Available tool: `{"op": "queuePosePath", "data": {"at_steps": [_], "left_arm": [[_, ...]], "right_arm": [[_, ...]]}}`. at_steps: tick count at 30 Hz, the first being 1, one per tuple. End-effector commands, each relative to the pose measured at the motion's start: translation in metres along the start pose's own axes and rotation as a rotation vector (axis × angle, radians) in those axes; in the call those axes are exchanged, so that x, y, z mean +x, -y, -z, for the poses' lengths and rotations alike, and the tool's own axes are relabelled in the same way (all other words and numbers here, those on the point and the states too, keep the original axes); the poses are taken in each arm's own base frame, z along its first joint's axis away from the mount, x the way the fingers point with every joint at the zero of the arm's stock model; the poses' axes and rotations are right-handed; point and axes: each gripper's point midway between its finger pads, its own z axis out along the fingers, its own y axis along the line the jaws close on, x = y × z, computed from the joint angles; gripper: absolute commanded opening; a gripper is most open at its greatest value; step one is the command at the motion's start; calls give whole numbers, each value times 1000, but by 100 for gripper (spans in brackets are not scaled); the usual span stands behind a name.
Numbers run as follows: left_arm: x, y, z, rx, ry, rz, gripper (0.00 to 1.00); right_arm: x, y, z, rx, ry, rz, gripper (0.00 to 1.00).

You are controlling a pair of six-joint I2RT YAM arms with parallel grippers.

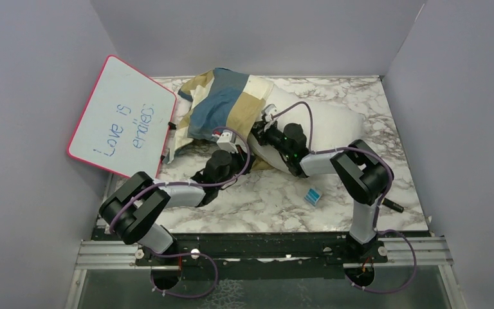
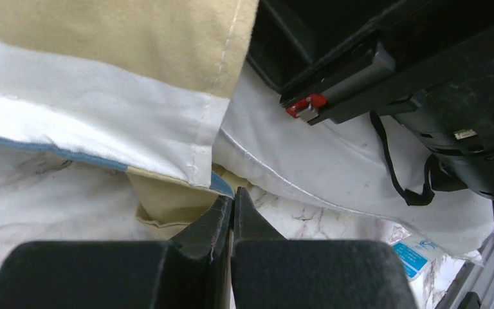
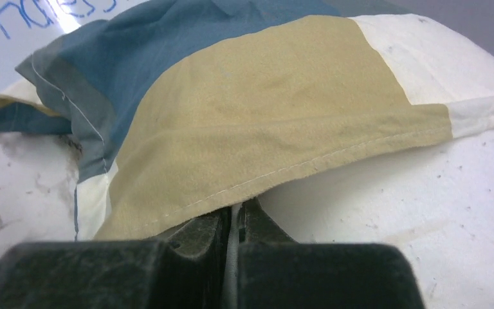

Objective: Put the pillow into the pillowcase
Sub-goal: Stuff the pillow into the pillowcase.

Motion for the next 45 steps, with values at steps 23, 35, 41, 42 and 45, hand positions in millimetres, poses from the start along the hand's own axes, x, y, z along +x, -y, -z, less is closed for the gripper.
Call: {"op": "queuePosePath", "data": {"at_steps": [23,35,41,42,45], "left_arm": [[22,26,9,87,25,60,0],[25,10,16,10,16,44,0],[21,11,14,2,17,19,0],[21,11,13,2,17,20,0],[20,13,13,6,18,24,0]], "right_arm": [[13,-7,7,100,-21,-356,3],[-20,-10,66,114,-351,-347,51],[-50,-14,70,82,-407,-384,51],[-51,-17,70,75,-415,-400,46],[-49,-17,68,58,-410,-433,24]]}}
